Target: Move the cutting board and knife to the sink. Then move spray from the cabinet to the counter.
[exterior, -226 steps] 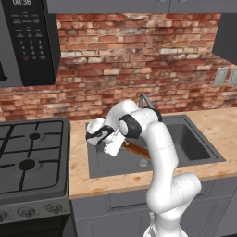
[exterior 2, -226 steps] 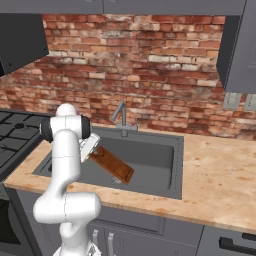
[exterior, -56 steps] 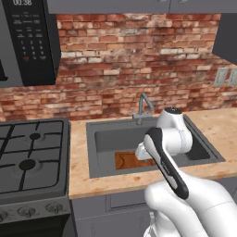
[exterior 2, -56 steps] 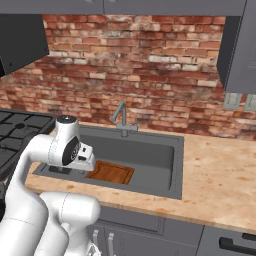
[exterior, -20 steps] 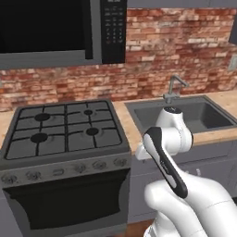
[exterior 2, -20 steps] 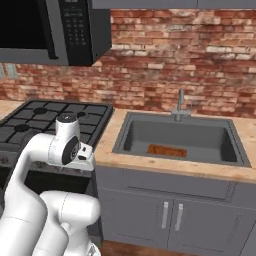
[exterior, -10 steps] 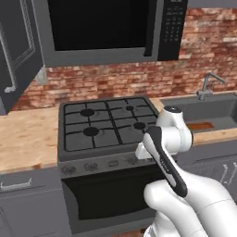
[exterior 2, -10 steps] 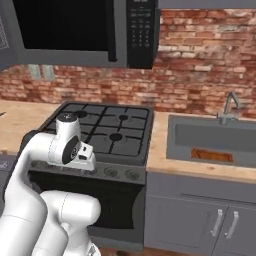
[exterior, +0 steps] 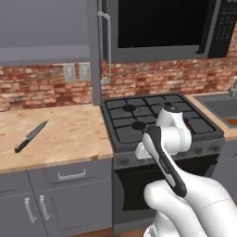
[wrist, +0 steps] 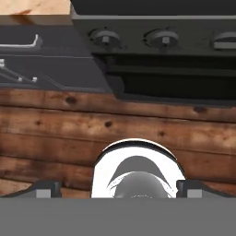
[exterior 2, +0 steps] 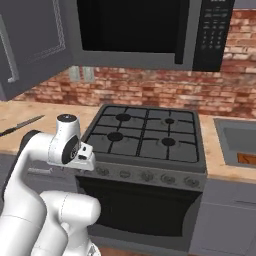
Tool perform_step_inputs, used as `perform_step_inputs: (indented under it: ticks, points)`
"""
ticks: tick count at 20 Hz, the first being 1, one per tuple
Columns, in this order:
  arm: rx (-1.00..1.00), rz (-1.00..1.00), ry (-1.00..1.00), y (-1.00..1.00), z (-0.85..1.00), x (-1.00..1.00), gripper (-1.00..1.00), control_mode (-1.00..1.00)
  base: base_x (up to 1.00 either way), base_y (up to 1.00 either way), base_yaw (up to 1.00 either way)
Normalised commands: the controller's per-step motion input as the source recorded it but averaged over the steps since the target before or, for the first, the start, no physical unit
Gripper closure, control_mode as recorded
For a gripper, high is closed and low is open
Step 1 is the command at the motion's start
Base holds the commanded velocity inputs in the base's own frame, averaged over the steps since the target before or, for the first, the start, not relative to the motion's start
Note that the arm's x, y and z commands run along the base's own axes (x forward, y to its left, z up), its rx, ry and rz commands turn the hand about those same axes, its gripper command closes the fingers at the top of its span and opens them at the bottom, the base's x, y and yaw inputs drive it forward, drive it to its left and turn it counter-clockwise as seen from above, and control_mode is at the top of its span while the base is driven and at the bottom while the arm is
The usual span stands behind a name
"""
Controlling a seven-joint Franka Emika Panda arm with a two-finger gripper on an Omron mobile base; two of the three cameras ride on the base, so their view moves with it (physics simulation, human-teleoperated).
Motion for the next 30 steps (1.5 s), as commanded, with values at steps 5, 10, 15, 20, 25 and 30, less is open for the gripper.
perform_step_inputs:
  ticks: [5,10,15,20,25,30]
  points:
    - [0.00,0.00,0.00,0.00,0.00,0.00,-1.00,1.00,-0.56,0.53,0.00]
    - [0.00,0.00,0.00,0.00,0.00,0.00,-1.00,1.00,-0.62,0.32,0.00]
    - [0.00,0.00,0.00,0.00,0.00,0.00,-1.00,1.00,-0.18,0.47,0.00]
    - [0.00,0.00,0.00,0.00,0.00,0.00,-1.00,1.00,0.13,0.79,0.00]
    - [0.00,0.00,0.00,0.00,0.00,0.00,-1.00,1.00,0.24,0.87,0.00]
    - [0.00,0.00,0.00,0.00,0.00,0.00,-1.00,1.00,0.32,0.76,-0.02]
